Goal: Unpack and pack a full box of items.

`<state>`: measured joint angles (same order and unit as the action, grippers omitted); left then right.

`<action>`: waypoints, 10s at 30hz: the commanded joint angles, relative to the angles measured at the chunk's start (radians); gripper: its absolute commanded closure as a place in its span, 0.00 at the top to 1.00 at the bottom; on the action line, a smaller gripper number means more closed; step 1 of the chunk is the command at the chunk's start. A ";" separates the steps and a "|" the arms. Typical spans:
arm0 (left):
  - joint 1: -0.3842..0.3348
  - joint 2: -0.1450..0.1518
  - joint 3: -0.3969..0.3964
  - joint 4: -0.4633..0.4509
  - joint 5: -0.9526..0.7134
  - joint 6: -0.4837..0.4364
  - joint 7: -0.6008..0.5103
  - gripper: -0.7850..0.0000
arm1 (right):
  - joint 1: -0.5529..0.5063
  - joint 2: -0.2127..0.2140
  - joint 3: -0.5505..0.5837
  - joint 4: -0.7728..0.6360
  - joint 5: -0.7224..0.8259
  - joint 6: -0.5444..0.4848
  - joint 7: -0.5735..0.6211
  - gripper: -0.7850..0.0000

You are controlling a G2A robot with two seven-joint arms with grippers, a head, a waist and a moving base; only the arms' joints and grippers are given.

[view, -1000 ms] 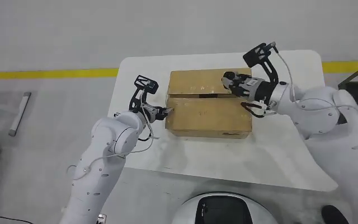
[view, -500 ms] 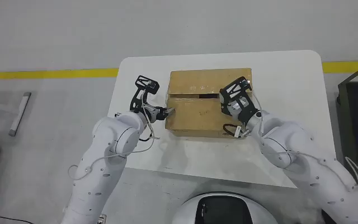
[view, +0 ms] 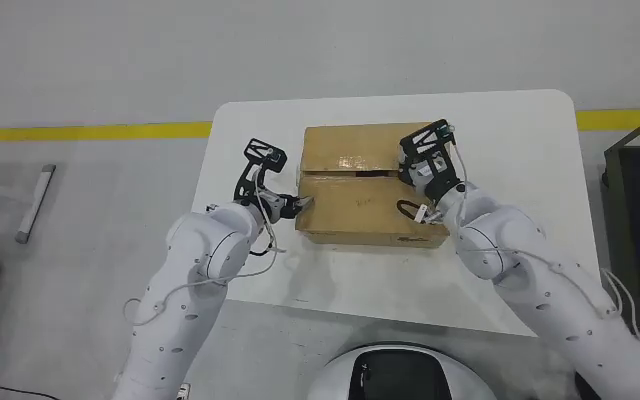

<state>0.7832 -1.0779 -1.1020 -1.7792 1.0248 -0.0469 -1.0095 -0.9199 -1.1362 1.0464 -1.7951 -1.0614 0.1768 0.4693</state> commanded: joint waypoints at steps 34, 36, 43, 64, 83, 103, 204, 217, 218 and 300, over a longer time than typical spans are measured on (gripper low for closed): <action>0.093 0.010 -0.113 -0.041 0.221 0.111 0.084 1.00 | -0.106 -0.027 0.049 0.006 0.072 -0.018 -0.199 0.00; 0.117 0.013 -0.108 -0.034 0.263 0.080 0.118 1.00 | -0.114 -0.030 0.055 0.015 0.084 -0.015 -0.222 0.00; 0.173 0.012 -0.097 -0.007 0.297 0.014 0.173 1.00 | -0.107 -0.041 0.057 0.049 0.091 -0.026 -0.248 0.00; 0.108 -0.032 0.015 0.152 0.327 0.015 0.321 1.00 | -0.090 -0.072 0.040 0.084 0.074 -0.033 -0.223 0.00; 0.018 -0.083 0.049 0.249 0.289 0.122 0.377 1.00 | -0.074 -0.096 0.045 0.111 0.055 -0.034 -0.218 0.00; -0.003 -0.107 -0.016 0.189 0.186 0.138 0.365 1.00 | -0.059 -0.120 0.050 0.146 0.040 -0.035 -0.220 0.00; 0.152 -0.198 -0.386 -0.105 0.626 0.056 0.084 1.00 | 0.008 -0.188 -0.095 0.109 -0.030 -0.153 -0.307 0.00; 0.184 -0.193 -0.441 -0.114 0.590 0.023 0.103 1.00 | 0.230 -0.310 -0.331 0.472 -0.032 -0.045 -0.348 0.00; 0.183 -0.193 -0.440 -0.111 0.588 0.021 0.105 1.00 | 0.230 -0.312 -0.329 0.474 -0.035 -0.041 -0.346 0.00; 0.136 -0.227 -0.222 -0.088 0.522 0.054 0.130 1.00 | -0.326 -0.215 0.304 -0.180 -0.201 0.028 0.022 0.00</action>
<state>0.9205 -1.3043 -1.3268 -1.8686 1.5477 0.0076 -0.8808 -1.2383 -1.3516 1.3382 -1.9642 -1.2678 0.1995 0.4889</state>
